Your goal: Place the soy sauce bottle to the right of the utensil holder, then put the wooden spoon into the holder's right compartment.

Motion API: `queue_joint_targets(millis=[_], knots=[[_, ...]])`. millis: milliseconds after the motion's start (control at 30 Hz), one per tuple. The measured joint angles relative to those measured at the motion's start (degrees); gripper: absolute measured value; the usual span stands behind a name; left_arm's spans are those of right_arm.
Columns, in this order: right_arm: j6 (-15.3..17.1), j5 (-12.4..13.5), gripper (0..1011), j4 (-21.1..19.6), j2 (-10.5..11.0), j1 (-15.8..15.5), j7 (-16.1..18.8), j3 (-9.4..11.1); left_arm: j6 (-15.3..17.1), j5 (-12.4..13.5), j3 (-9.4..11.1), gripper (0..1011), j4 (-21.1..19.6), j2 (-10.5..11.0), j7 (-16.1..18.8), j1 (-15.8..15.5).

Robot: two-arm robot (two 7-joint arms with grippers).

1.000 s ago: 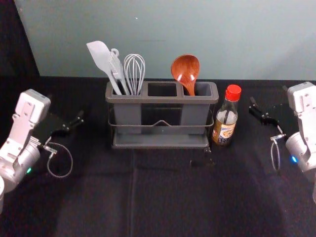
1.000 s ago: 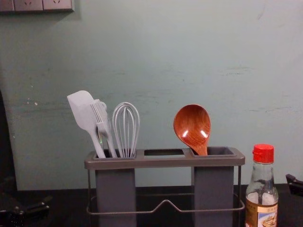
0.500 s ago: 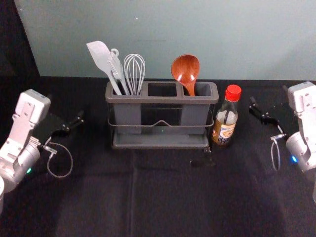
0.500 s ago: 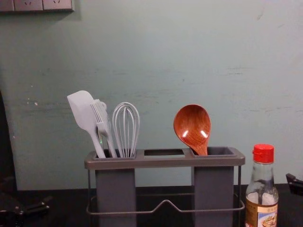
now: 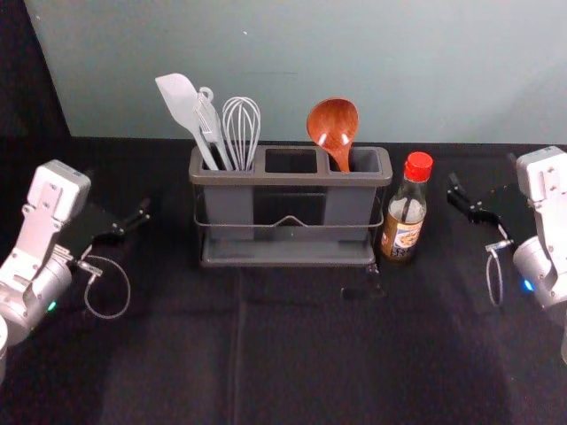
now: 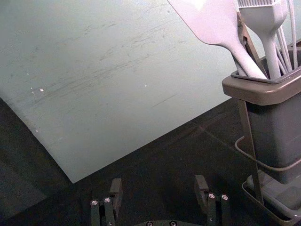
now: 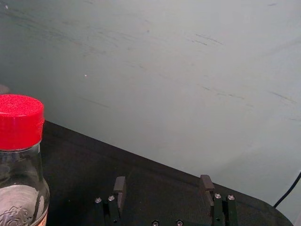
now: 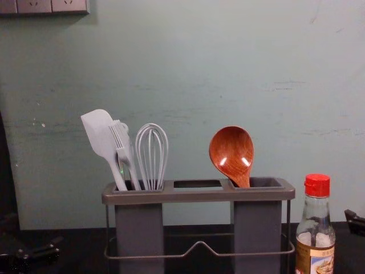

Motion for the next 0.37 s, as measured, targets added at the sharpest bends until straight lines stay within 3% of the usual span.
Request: queue_joint_targets(millis=[367], knots=[[0.0,0.0,1002,0.0,0.0,0.0,0.0,0.0,0.0,0.0,0.0,1005,0.0,0.0,0.0,0.0]])
